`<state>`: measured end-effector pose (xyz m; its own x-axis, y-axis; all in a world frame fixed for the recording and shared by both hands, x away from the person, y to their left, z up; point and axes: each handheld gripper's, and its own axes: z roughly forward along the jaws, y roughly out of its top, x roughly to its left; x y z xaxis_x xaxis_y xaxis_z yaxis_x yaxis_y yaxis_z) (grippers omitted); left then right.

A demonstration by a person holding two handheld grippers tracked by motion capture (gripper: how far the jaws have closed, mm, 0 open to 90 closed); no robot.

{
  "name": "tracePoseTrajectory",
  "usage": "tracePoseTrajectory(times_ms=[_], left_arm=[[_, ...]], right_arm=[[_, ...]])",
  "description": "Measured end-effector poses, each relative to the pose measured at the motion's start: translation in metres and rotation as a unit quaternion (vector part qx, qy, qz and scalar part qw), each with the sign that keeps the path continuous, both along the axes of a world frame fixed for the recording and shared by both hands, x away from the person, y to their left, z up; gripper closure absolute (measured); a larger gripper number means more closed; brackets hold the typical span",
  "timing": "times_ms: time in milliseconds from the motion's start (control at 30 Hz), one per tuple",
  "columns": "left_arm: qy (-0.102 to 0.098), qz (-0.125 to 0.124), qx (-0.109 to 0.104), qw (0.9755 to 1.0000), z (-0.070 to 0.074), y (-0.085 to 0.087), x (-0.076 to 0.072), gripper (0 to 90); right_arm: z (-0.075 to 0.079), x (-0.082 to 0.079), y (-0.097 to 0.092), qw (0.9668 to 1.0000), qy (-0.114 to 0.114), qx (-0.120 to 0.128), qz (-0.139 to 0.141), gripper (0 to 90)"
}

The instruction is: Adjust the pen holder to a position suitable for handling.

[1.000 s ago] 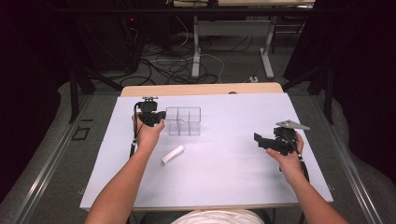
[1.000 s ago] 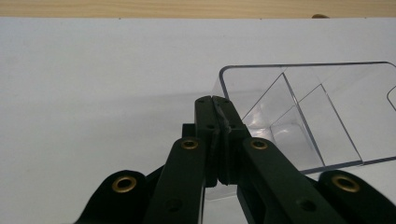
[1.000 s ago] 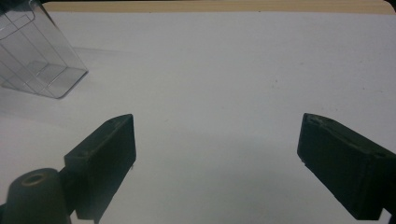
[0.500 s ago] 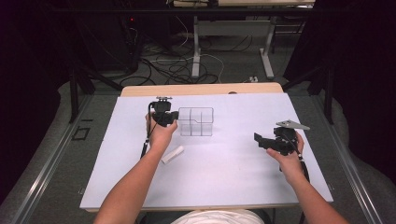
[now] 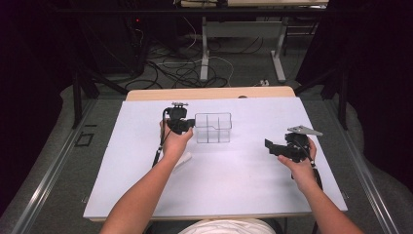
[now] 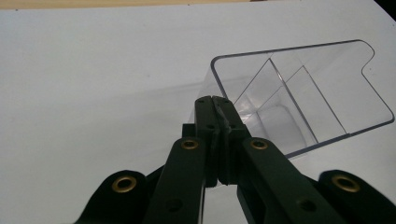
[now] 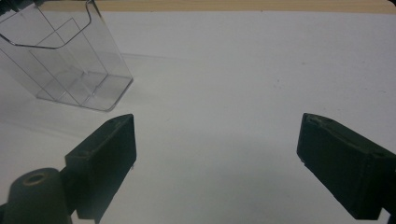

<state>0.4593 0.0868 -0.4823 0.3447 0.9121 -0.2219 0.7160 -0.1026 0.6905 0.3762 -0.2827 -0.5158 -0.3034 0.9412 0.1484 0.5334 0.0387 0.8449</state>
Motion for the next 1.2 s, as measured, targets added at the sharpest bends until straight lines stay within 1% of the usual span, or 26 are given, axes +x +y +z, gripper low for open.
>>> tracePoseTrajectory(times_ms=[100,133,200,300,467,533,567,600,633,700,733,800,867,967,1000,1100,1167,1200], left_arm=[[-0.004,0.001,0.005,1.0000,0.000,-0.002,0.001,90.0],[-0.002,0.002,0.002,1.0000,0.000,-0.002,0.001,90.0],[-0.003,0.002,-0.004,1.0000,-0.001,-0.001,0.002,90.0],[-0.003,-0.001,-0.002,1.0000,-0.001,-0.001,0.002,90.0],[-0.003,0.003,-0.005,1.0000,-0.001,-0.001,0.002,90.0],[-0.003,0.001,-0.008,1.0000,-0.001,0.000,0.003,90.0],[0.000,0.000,-0.010,0.9999,-0.001,0.000,0.003,90.0],[0.001,0.004,-0.015,0.9999,-0.001,0.000,0.003,90.0],[0.002,0.004,-0.016,0.9999,-0.001,0.001,0.003,90.0],[0.002,0.004,-0.020,0.9998,-0.002,0.000,0.004,90.0],[0.003,0.002,-0.018,0.9998,-0.002,0.000,0.004,90.0],[-0.002,0.003,-0.019,0.9998,-0.002,-0.001,0.004,90.0],[-0.002,-0.001,-0.014,0.9999,-0.002,0.000,0.004,90.0],[0.002,-0.008,-0.019,0.9998,-0.002,0.002,0.004,90.0],[0.004,-0.010,-0.017,0.9998,-0.002,0.003,0.004,90.0],[0.001,-0.013,-0.021,0.9997,-0.002,0.007,0.002,87.1],[0.001,-0.014,-0.019,0.9997,-0.002,0.011,0.001,86.2],[0.000,-0.009,-0.022,0.9997,-0.002,0.012,0.000,84.1]], right_arm=[[0.000,0.000,0.000,1.0000,-0.001,0.000,0.000,11.3],[0.000,0.000,-0.001,1.0000,-0.002,0.000,0.000,11.3],[0.000,0.000,-0.001,1.0000,-0.002,0.000,0.001,11.3],[0.000,0.000,-0.001,1.0000,-0.001,0.001,0.000,11.3],[0.000,0.000,0.000,1.0000,0.000,0.001,0.000,11.4],[0.000,0.000,0.000,1.0000,0.001,0.003,-0.001,11.4],[0.000,0.000,0.000,1.0000,0.001,0.003,-0.001,11.4],[0.000,0.000,0.000,1.0000,0.000,0.001,0.000,11.4],[0.000,0.000,0.000,1.0000,0.000,0.001,0.000,11.4],[0.000,0.000,0.000,1.0000,0.000,0.001,0.000,11.5],[0.000,0.000,0.000,1.0000,0.000,0.001,0.000,11.5],[0.000,0.000,0.000,1.0000,0.000,0.001,0.000,11.5],[0.000,0.000,-0.001,1.0000,0.000,0.001,0.000,11.5],[0.000,0.000,-0.001,1.0000,0.000,0.001,0.000,11.5],[0.000,0.000,-0.001,1.0000,0.000,0.003,-0.001,11.6],[0.000,0.000,-0.001,1.0000,-0.002,0.001,0.001,11.8],[0.000,0.000,-0.001,1.0000,0.000,0.002,-0.001,11.8],[0.000,0.000,-0.001,1.0000,0.000,0.001,-0.001,11.8]])
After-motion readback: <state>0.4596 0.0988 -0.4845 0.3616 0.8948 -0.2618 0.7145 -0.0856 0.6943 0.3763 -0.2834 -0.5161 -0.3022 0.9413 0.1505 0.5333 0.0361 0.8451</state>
